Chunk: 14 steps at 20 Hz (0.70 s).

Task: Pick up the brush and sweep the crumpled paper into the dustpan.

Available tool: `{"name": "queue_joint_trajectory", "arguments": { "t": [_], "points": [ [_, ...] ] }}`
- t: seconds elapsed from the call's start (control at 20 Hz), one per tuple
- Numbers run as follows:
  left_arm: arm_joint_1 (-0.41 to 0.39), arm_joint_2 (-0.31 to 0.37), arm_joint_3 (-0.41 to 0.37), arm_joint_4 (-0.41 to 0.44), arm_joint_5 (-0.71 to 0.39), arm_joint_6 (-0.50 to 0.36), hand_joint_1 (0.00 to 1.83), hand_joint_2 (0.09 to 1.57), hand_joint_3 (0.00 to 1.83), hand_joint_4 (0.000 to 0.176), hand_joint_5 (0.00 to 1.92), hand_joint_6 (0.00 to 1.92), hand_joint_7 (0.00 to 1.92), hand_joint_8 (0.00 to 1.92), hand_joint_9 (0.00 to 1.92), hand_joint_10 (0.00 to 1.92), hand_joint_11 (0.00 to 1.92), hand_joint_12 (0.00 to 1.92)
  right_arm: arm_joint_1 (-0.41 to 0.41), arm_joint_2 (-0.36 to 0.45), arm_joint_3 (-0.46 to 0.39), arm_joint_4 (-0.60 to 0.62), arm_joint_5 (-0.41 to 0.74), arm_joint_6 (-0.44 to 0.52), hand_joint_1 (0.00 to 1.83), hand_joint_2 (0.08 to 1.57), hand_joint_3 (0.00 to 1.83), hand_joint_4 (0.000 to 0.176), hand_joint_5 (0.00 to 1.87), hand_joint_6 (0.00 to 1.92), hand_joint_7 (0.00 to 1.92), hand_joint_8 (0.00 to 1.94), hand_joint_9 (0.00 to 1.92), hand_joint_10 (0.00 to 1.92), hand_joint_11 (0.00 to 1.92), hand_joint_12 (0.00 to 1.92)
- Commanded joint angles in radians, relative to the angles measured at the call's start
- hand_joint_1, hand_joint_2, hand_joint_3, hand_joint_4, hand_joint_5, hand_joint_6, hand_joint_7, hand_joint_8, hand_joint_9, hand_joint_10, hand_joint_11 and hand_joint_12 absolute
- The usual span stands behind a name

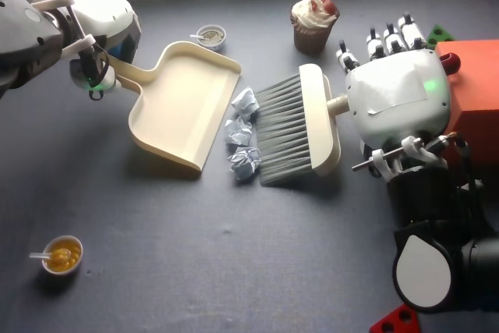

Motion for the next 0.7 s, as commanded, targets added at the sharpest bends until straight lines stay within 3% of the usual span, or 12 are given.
{"name": "queue_joint_trajectory", "arguments": {
  "t": [0.0, 0.05, 0.1, 0.15, 0.2, 0.3, 0.55, 0.65],
  "points": [
    [-0.010, 0.016, 0.007, 0.028, -0.076, 0.002, 1.11, 1.15, 0.00, 0.000, 0.91, 1.09, 0.38, 0.00, 0.26, 0.00, 0.03, 0.52, -0.005, 0.000, 0.008, -0.059, -0.068, 0.027, 1.24, 1.07, 0.00, 0.000, 0.95, 0.73, 1.13, 0.54, 0.96, 0.03, 0.68, 0.34],
    [-0.011, 0.016, 0.008, 0.028, -0.073, 0.002, 1.12, 1.15, 0.00, 0.000, 0.92, 1.06, 0.40, 0.01, 0.28, 0.01, 0.05, 0.52, -0.005, 0.000, 0.009, -0.059, -0.068, 0.027, 1.24, 1.08, 0.00, 0.000, 1.02, 0.79, 1.09, 0.83, 1.05, 0.03, 0.65, 0.54],
    [-0.011, 0.016, 0.009, 0.028, -0.073, 0.002, 1.12, 1.15, 0.00, 0.000, 0.92, 1.08, 0.40, 0.00, 0.28, 0.00, 0.05, 0.51, -0.005, 0.000, 0.009, -0.060, -0.068, 0.027, 1.20, 1.05, 0.00, 0.000, 1.16, 0.62, 0.88, 1.23, 0.84, 0.90, 0.38, 1.44],
    [-0.012, 0.016, 0.009, 0.028, -0.073, 0.002, 1.12, 1.15, 0.00, 0.000, 0.92, 1.08, 0.40, 0.00, 0.28, 0.00, 0.05, 0.51, -0.004, 0.000, 0.008, -0.060, -0.068, 0.027, 1.20, 1.05, 0.00, 0.000, 1.16, 0.62, 0.88, 1.23, 0.84, 0.90, 0.38, 1.44],
    [-0.012, 0.016, 0.009, 0.028, -0.073, 0.002, 1.12, 1.16, 0.00, 0.000, 0.90, 1.10, 0.39, 0.00, 0.28, 0.00, 0.06, 0.50, -0.004, 0.000, 0.006, -0.060, -0.068, 0.026, 1.30, 1.08, 0.01, 0.000, 0.98, 1.79, 0.86, 1.91, 0.73, 1.88, 0.53, 1.90],
    [-0.014, 0.016, 0.009, 0.028, -0.073, 0.002, 1.13, 1.16, 0.00, 0.000, 0.90, 1.10, 0.39, 0.00, 0.29, 0.00, 0.07, 0.51, -0.004, 0.000, 0.001, -0.061, -0.069, 0.024, 1.51, 1.14, 0.01, 0.000, 1.05, 1.92, 0.95, 1.94, 0.92, 1.92, 0.87, 1.92],
    [-0.015, 0.017, 0.009, 0.029, -0.069, 0.002, 1.12, 1.16, 0.00, 0.000, 0.90, 1.10, 0.40, 0.01, 0.31, 0.01, 0.07, 0.49, 0.006, 0.012, -0.006, -0.068, -0.068, 0.023, 1.53, 1.19, 0.00, 0.000, 1.06, 1.92, 1.14, 1.94, 1.06, 1.92, 0.80, 1.92],
    [-0.017, 0.018, 0.009, 0.029, -0.069, 0.001, 1.12, 1.16, 0.00, 0.000, 0.90, 1.10, 0.41, 0.00, 0.32, 0.01, 0.09, 0.49, 0.012, 0.026, -0.016, -0.084, -0.061, 0.023, 1.52, 1.20, 0.00, 0.010, 1.07, 1.92, 1.12, 1.94, 1.06, 1.92, 0.82, 1.92]
  ]
}}
